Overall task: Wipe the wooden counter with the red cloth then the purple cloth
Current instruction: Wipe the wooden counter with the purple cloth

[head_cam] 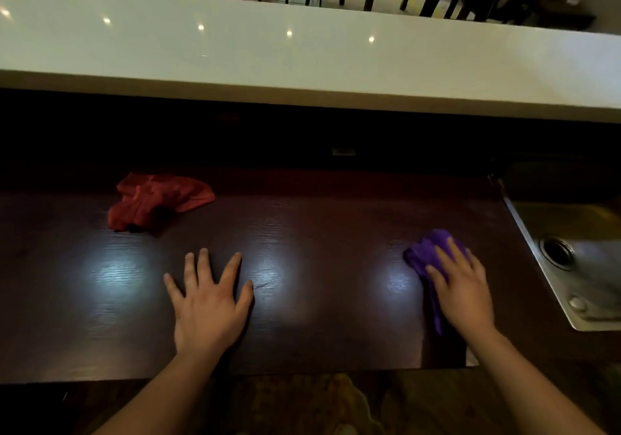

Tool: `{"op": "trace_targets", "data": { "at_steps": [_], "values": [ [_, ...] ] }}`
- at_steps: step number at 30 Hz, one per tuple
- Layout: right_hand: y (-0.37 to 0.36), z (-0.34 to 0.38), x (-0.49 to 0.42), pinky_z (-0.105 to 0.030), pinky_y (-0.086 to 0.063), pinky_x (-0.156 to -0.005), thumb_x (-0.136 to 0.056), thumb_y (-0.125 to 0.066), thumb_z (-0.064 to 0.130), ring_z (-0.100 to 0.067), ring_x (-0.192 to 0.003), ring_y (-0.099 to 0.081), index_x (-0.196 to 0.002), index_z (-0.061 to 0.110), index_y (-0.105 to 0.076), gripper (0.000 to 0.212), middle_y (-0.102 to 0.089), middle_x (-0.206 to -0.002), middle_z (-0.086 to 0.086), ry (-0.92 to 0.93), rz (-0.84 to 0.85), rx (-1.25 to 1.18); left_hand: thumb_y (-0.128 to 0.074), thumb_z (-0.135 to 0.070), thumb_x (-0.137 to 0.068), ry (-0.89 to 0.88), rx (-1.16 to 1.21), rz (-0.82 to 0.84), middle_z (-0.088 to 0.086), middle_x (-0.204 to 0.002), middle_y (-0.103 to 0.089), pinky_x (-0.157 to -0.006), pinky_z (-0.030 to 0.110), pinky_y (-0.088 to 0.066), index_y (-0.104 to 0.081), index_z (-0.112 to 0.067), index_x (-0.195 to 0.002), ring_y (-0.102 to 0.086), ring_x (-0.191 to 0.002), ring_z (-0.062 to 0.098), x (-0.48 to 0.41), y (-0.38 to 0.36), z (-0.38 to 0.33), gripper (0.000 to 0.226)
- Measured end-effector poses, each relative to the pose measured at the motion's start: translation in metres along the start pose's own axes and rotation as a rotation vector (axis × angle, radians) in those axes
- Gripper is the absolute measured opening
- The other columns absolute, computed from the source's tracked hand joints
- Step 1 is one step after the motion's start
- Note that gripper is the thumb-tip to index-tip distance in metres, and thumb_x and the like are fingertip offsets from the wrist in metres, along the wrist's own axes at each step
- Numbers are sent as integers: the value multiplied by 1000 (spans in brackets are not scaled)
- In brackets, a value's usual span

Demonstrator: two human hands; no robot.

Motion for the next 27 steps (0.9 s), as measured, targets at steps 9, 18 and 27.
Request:
{"op": "trace_targets", "data": {
  "at_steps": [9,18,27],
  "values": [
    [-50,195,63,-39,-22,-116,-88,-58,35,-30,-136,-37,-129,28,-57,42,-43,-149,1,392,109,-149,-18,-62,-90,2,-9,24,21,-159,-24,-116,67,-5,-33,-37,-150,-8,-150,37,2,1,-1,66],
    [-15,43,4,-50,-36,-108,-85,-69,16,-40,-129,-46,-122,15,-64,38,-51,-141,-12,318,-2,10,-19,-58,-88,6,31,22,22,-158,-27,-116,65,-3,-37,-36,-149,-10,-150,36,3,6,-1,67],
    [-18,70,-93,-36,-27,-108,-94,-55,25,-34,-129,-38,-122,15,-63,31,-47,-145,-10,-74,-85,-138,-24,-59,-88,10,-10,20,23,-155,-32,-114,69,-8,-42,-34,-146,-15,-148,39,0,2,-3,66]
  ]
}}
Point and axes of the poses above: each hand's wrist, its own x-axis away from the middle knuckle, its own y-axis out of the back of the hand, z = x × y, the point moved 7 cm from there along -x, towards the middle knuckle
